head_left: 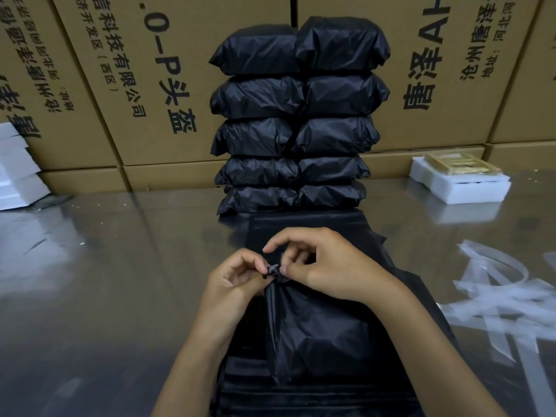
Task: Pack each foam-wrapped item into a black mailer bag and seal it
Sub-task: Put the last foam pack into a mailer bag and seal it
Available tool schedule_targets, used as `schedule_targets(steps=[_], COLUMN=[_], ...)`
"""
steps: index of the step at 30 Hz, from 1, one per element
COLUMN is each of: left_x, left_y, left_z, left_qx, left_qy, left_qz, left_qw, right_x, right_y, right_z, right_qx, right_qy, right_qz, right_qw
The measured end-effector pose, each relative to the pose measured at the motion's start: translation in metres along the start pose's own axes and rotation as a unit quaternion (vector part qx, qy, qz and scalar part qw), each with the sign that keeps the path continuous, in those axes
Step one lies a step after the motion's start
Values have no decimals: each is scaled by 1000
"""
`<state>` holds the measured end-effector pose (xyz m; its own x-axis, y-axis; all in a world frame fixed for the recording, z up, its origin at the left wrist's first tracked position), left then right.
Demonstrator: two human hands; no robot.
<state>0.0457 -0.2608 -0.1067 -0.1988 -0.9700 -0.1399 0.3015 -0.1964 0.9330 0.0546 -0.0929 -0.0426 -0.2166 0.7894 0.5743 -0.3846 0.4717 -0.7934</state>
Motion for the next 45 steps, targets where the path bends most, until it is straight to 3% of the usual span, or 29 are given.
schedule_targets(steps=[14,26,32,39,45], left_x=[1,-1,0,-4,-11], left_y=[2,4,6,2,-2], left_z=[0,-2,-4,-2,-4], left_qx=[33,73,81,104,5], left_qy=[8,19,23,50,195], left_qz=[-14,-56,-78,-117,100], left_qw=[999,996,993,986,976], right_x=[-11,-19,1,25,25], right_y=[3,10,21,30,27], right_z=[6,11,9,4,3], right_qx=[2,-33,-66,-106,-105], right_qy=[77,118,222,246,246], right_qz=[-74,-10,-11,-28,-58], right_qw=[994,992,973,963,962])
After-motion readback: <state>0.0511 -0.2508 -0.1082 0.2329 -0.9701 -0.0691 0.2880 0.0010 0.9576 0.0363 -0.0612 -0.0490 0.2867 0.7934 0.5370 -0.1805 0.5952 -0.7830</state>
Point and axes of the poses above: each hand's wrist, its own z-axis towards the middle knuckle, its own x-axis out of the back of the hand, y = z × x, the point moved 3 cm from there along z, towards the middle knuckle, and after that the axes turned 1 degree about -x, right-handed, at the moved point
